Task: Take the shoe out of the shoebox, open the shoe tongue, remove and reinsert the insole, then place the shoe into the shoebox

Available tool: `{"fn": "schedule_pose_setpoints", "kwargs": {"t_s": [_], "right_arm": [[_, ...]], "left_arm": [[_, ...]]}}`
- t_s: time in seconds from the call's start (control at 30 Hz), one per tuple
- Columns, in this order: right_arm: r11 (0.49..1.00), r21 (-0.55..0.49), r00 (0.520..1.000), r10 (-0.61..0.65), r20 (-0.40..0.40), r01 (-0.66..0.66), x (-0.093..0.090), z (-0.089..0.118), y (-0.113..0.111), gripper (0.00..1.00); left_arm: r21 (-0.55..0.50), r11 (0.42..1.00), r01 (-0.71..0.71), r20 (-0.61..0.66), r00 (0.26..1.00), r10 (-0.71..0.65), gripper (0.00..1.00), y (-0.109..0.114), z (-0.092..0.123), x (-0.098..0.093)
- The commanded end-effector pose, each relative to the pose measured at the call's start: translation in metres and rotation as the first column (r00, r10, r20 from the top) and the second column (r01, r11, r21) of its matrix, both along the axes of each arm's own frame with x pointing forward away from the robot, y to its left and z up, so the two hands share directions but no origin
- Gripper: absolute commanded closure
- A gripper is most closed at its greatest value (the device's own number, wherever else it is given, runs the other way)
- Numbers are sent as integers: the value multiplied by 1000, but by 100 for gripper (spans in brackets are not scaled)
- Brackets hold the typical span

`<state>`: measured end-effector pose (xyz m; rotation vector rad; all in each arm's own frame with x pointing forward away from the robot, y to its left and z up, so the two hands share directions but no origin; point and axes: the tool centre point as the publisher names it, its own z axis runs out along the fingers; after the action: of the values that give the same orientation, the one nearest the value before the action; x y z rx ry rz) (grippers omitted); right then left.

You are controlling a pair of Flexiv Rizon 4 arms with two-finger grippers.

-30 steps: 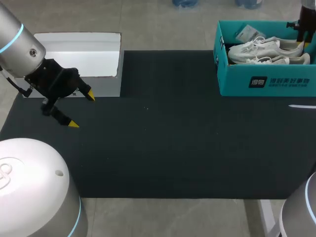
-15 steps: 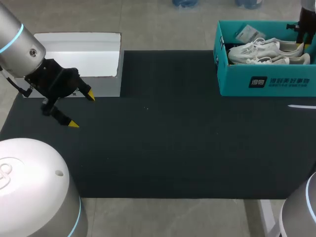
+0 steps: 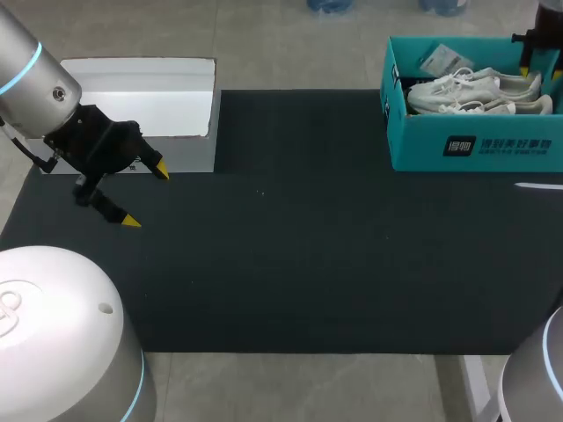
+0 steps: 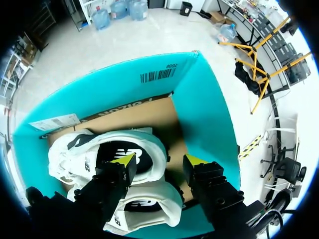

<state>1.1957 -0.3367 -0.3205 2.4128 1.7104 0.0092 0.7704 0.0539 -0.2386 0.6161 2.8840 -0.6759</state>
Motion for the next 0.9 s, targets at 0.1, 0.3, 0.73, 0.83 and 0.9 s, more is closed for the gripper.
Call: {"fn": "schedule_pose_setpoints", "kwargs": {"t_s": [0.1, 0.3, 0.73, 0.83, 0.9], "right_arm": [[1000, -4, 1000, -5, -2, 5, -2, 11, 2, 21], [999, 26, 1000, -19, -12, 19, -5, 31, 10, 0], [997, 73, 1000, -31, 0, 31, -18, 62, 28, 0], [997, 73, 1000, -31, 0, 31, -18, 62, 28, 0], [997, 73, 1000, -31, 0, 31, -18, 62, 28, 0]], "left_arm": [[2, 1000, 0, 0, 1000, 0, 0, 0, 0, 0], [2, 1000, 0, 0, 1000, 0, 0, 0, 0, 0], [2, 1000, 0, 0, 1000, 0, 0, 0, 0, 0], [2, 1000, 0, 0, 1000, 0, 0, 0, 0, 0], [2, 1000, 0, 0, 1000, 0, 0, 0, 0, 0]]}}
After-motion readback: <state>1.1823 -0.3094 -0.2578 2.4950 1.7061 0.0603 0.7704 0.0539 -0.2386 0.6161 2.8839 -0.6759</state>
